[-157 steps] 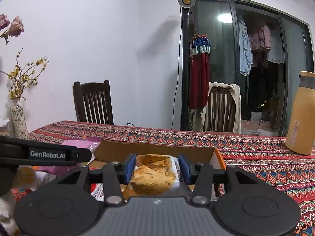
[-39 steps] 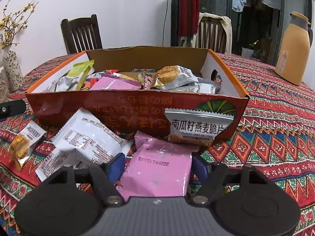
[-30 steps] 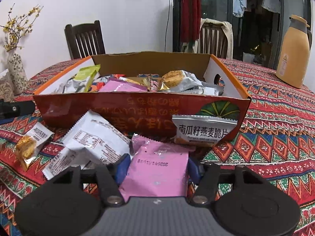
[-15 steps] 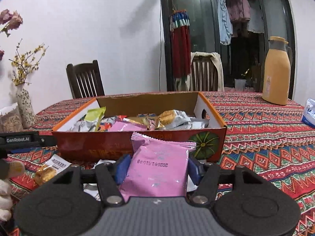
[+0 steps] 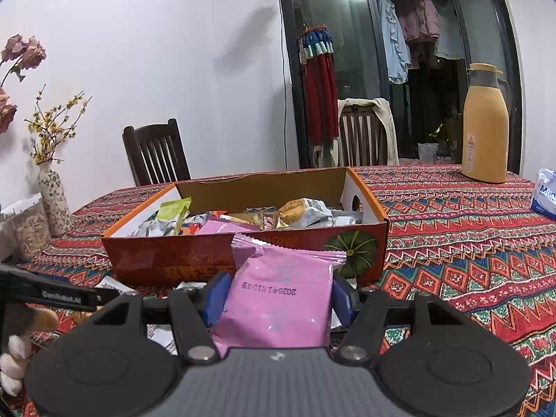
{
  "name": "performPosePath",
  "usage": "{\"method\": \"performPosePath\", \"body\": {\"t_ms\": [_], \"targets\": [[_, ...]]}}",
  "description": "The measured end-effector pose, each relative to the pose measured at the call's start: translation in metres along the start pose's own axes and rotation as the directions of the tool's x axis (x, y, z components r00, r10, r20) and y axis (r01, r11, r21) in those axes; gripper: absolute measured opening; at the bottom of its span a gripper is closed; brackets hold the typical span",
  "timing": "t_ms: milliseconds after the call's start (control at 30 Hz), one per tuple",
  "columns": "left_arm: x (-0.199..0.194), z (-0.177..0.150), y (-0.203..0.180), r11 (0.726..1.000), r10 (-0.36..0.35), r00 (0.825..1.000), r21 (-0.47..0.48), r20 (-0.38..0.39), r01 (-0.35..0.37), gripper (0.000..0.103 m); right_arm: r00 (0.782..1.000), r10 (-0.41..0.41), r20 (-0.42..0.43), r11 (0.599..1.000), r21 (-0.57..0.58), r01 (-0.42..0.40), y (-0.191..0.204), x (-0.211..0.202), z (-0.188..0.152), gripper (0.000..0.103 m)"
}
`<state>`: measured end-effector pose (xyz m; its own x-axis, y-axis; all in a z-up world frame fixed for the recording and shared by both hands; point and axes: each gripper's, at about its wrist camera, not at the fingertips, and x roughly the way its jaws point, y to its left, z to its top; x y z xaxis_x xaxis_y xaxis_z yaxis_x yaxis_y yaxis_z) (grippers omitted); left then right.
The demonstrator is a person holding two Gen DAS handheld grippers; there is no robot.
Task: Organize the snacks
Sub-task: 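Grasp a pink packet with the right gripper while the left gripper grasps an oat crisp packet, then carry the pink and oat crisp packets over the orange box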
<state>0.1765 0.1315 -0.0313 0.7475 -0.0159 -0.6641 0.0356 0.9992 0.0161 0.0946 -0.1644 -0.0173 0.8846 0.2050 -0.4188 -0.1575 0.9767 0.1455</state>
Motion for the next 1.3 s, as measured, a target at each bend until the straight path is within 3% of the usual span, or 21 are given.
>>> {"method": "performPosePath", "body": {"t_ms": [67,100,133,167,200,233,467,667,1033,1300], "targets": [[0.004,-0.002,0.000,1.000,-0.004,1.000,-0.004,-0.015,0.004,0.102,1.000,0.001,-0.002,1.000,0.007,-0.001,-0.002,0.000,-0.001,0.061],[0.006,-0.002,0.001,1.000,-0.017,0.999,-0.007,-0.028,0.017,0.092,1.000,0.001,-0.002,1.000,0.011,-0.001,-0.002,0.000,-0.001,0.061],[0.007,-0.002,0.001,0.999,-0.032,0.999,-0.012,-0.042,0.031,0.073,1.000,0.001,-0.003,1.000,0.013,-0.001,-0.003,0.001,-0.001,0.061],[0.006,-0.002,0.001,0.999,-0.032,0.999,-0.009,-0.041,0.032,0.070,1.000,0.002,-0.003,1.000,0.013,-0.002,-0.003,0.000,-0.001,0.061],[0.005,-0.002,0.000,0.999,-0.038,0.999,-0.006,-0.038,0.038,0.053,1.000,0.003,-0.002,1.000,0.013,-0.003,-0.003,0.000,-0.002,0.061],[0.003,-0.002,0.000,0.999,-0.050,0.998,-0.007,-0.034,0.050,0.045,1.000,0.005,-0.001,1.000,0.013,-0.005,-0.004,0.000,-0.002,0.061],[-0.014,-0.004,-0.003,0.999,-0.038,0.999,-0.006,0.015,0.038,0.043,1.000,0.013,-0.005,1.000,0.012,-0.013,-0.003,0.001,-0.002,0.061],[-0.042,0.003,-0.006,0.999,-0.050,0.993,-0.012,0.108,0.051,0.043,1.000,0.009,0.014,1.000,0.008,-0.009,-0.004,0.000,0.003,0.061],[-0.074,0.055,-0.025,0.995,-0.085,0.956,-0.027,0.280,0.097,0.043,0.993,0.008,0.115,0.999,-0.034,-0.004,-0.001,0.002,0.035,0.061],[-0.075,0.093,-0.035,0.991,-0.076,0.929,-0.076,0.361,0.110,0.043,0.983,0.018,0.184,0.998,-0.056,-0.008,0.002,0.026,0.077,0.061]]}}
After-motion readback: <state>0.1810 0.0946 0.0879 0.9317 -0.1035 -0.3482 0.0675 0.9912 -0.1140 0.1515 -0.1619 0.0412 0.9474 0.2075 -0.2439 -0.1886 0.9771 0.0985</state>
